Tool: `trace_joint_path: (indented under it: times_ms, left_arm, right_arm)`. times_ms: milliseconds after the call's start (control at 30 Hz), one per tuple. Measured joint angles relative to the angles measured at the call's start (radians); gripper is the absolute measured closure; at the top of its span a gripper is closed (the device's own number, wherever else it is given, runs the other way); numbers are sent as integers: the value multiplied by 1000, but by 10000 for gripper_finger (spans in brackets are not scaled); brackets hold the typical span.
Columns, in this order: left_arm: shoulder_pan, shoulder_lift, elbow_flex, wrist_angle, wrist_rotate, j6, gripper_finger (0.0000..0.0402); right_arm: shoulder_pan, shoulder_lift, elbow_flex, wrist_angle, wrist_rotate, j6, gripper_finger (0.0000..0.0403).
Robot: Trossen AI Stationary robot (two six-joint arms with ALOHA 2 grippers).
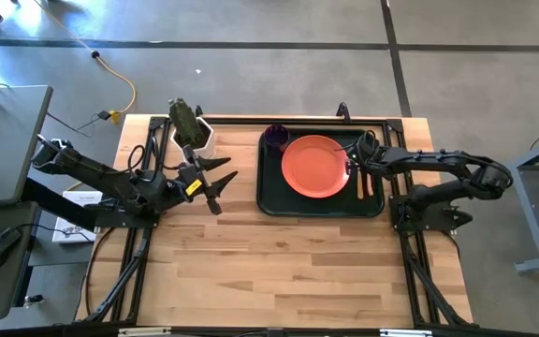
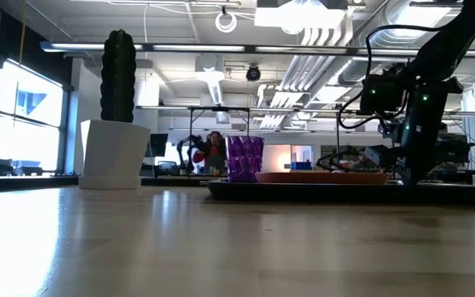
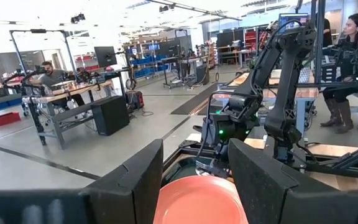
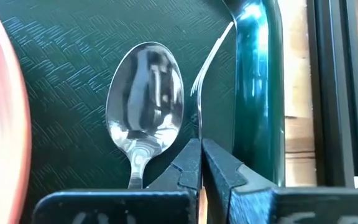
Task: Pick and place plate/cup/fork/spoon on tray
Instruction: Put the orange fork on the black tray to the right of the yellow spoon, then return to Home Position
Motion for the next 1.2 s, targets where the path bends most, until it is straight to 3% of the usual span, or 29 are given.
trace_joint_path:
  times_ms: [367,667,800,967,1100,1200]
  left_arm:
    - [-1,0,-1,-16,-52,3,229]
    - [-11,0,-1,-15,-61,10,229]
    - [-40,-9,-1,-26,-75,40,229]
    - [-77,-58,-1,-97,-27,46,229]
    - [-72,-100,-32,-104,57,19,229]
    - [-41,-118,-105,-11,97,18,229]
  right_arm:
    - [19,-77,0,-9,-45,-45,393]
    - [29,-250,0,-70,-44,-45,300]
    - [55,-313,0,-62,-101,-90,269]
    - [225,-361,0,72,-135,-132,261]
    - [410,-361,0,329,-123,-191,261]
    - [545,-315,0,559,-131,-269,261]
